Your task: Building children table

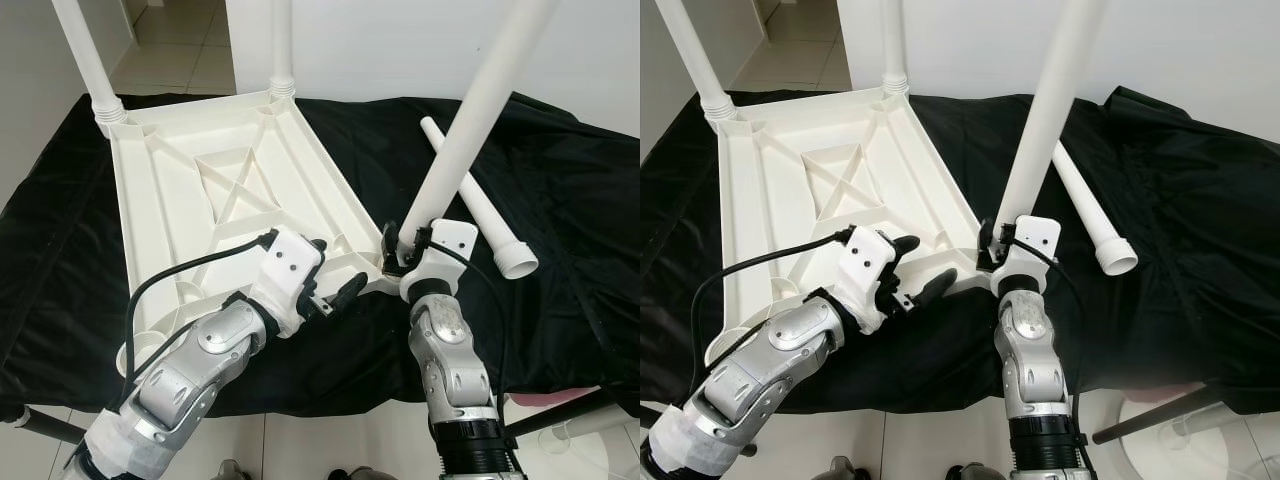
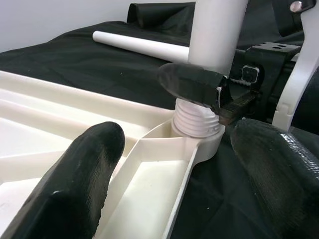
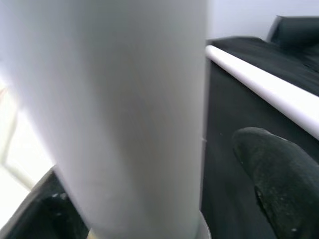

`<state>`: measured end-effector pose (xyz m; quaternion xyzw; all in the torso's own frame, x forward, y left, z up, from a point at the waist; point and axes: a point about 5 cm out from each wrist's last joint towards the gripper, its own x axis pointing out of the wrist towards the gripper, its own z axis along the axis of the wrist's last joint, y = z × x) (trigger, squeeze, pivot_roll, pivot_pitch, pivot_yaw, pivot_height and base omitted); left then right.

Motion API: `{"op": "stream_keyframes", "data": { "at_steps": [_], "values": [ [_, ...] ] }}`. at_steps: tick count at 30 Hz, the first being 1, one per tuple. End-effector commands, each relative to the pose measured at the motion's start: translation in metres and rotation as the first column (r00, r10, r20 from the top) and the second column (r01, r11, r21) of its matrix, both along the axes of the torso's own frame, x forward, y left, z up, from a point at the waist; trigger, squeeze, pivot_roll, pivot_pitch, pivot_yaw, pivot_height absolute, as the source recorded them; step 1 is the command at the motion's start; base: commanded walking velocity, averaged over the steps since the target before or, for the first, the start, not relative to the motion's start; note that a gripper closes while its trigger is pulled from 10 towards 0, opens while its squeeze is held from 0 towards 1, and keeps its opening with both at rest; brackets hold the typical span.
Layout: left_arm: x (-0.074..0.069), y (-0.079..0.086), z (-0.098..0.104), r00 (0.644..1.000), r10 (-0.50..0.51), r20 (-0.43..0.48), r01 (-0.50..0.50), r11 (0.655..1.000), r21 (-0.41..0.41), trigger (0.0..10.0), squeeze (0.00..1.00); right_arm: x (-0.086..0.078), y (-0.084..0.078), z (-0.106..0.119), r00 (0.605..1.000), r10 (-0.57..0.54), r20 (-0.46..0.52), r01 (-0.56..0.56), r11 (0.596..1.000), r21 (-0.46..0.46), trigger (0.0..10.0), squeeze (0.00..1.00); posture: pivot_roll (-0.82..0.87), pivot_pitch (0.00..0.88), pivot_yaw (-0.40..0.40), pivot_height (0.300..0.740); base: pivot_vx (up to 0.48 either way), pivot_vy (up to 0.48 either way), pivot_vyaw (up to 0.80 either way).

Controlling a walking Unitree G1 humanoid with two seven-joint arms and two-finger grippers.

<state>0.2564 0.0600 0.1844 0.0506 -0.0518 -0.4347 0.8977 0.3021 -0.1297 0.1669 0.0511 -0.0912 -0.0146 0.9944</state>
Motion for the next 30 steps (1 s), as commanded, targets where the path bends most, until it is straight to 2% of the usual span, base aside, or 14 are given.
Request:
{"op": "stream_keyframes", "data": {
  "at_steps": [1, 4, 9, 10, 11, 16, 19, 21, 22, 23, 24, 25, 26, 30],
  "values": [
    [-0.006, -0.004, -0.002, 0.988, -0.153, 0.0, 0.153, 0.988, 0.033, 10.0, 0.0, 0.0, -0.004, -0.001, 0.998, 0.065, 0.016, -0.065, 0.998, -0.012, 10.0, 0.0, -0.05, 0.11, -0.03, 0.74, 0.0, 0.0, 0.0],
    [-0.007, -0.005, -0.002, 0.988, -0.155, 0.002, 0.155, 0.987, 0.033, 10.0, 0.0, 0.001, -0.007, 0.0, 0.992, 0.124, 0.022, -0.123, 0.992, -0.033, 10.0, 0.0, -0.05, 0.11, -0.03, 0.74, 0.0, 0.0, 0.0],
    [-0.009, -0.009, -0.002, 0.987, -0.163, 0.0, 0.163, 0.986, 0.029, 10.0, 0.0, 0.003, -0.007, -0.001, 0.954, 0.301, 0.007, -0.298, 0.949, -0.103, 10.0, 0.0, -0.06, 0.107, -0.028, 0.74, 0.0, 0.0, 0.0],
    [-0.01, -0.01, -0.003, 0.986, -0.167, 0.001, 0.166, 0.986, 0.029, 10.0, 0.0, 0.005, -0.007, 0.0, 0.926, 0.379, -0.005, -0.376, 0.917, -0.137, 10.0, 0.0, -0.06, 0.106, -0.029, 0.74, 0.0, 0.0, 0.0],
    [-0.011, -0.011, -0.003, 0.986, -0.169, 0.001, 0.169, 0.985, 0.026, 10.0, 0.0, 0.008, -0.008, 0.0, 0.872, 0.488, -0.03, -0.485, 0.856, -0.182, 10.0, 0.0, -0.06, 0.106, -0.029, 0.74, 0.0, 0.0, 0.0],
    [-0.01, -0.012, -0.003, 0.986, -0.168, 0.003, 0.168, 0.986, 0.025, 10.0, 0.0, 0.011, -0.01, 0.0, 0.838, 0.544, -0.05, -0.54, 0.812, -0.222, 10.0, 0.0, -0.06, 0.105, -0.029, 0.74, 0.0, 0.0, 0.0],
    [-0.009, -0.012, -0.002, 0.986, -0.166, 0.007, 0.166, 0.986, 0.025, 10.0, 0.0, 0.02, -0.014, 0.001, 0.805, 0.588, -0.082, -0.584, 0.758, -0.29, 10.0, 0.0, -0.05, 0.102, -0.029, 0.74, 0.0, 0.0, 0.0],
    [-0.009, -0.012, -0.002, 0.986, -0.166, 0.007, 0.165, 0.986, 0.025, 10.0, 0.0, 0.023, -0.016, 0.002, 0.801, 0.591, -0.092, -0.588, 0.751, -0.3, 10.0, 0.0, -0.05, 0.102, -0.029, 0.74, 0.0, 0.0, 0.0],
    [-0.009, -0.012, -0.002, 0.986, -0.165, 0.008, 0.165, 0.986, 0.025, 10.0, 0.0, 0.025, -0.018, 0.002, 0.803, 0.588, -0.096, -0.585, 0.748, -0.313, 9.6, 0.0, -0.05, 0.102, -0.029, 0.74, 0.0, 0.0, 0.0],
    [-0.009, -0.013, -0.002, 0.986, -0.164, 0.009, 0.164, 0.986, 0.025, 10.0, 0.0, 0.026, -0.02, 0.002, 0.799, 0.593, -0.102, -0.592, 0.744, -0.309, 3.0, 0.0, -0.05, 0.098, -0.028, 0.74, 0.0, 0.0, 0.0],
    [-0.009, -0.013, -0.002, 0.987, -0.163, 0.011, 0.163, 0.986, 0.024, 10.0, 0.0, 0.028, -0.023, 0.001, 0.8, 0.59, -0.107, -0.589, 0.742, -0.32, 0.8, 0.0, -0.05, 0.098, -0.031, 0.74, 0.0, 0.0, 0.0],
    [-0.009, -0.013, -0.001, 0.987, -0.162, 0.012, 0.162, 0.987, 0.023, 10.0, 0.0, 0.029, -0.025, 0.001, 0.799, 0.592, -0.111, -0.592, 0.737, -0.326, 0.8, 0.0, -0.05, 0.098, -0.031, 0.74, 0.0, 0.0, 0.0],
    [-0.009, -0.013, -0.001, 0.987, -0.161, 0.012, 0.161, 0.987, 0.022, 10.0, 0.0, 0.029, -0.029, -0.002, 0.8, 0.587, -0.125, -0.592, 0.737, -0.326, 0.0, 0.0, -0.05, 0.099, -0.032, 0.74, 0.0, 0.0, 0.0],
    [-0.009, -0.013, -0.001, 0.987, -0.16, 0.012, 0.16, 0.987, 0.02, 10.0, 0.0, 0.028, -0.033, -0.005, 0.796, 0.59, -0.138, -0.6, 0.736, -0.315, 0.0, 0.0, -0.05, 0.099, -0.032, 0.74, 0.0, 0.0, 0.0]
  ]
}}
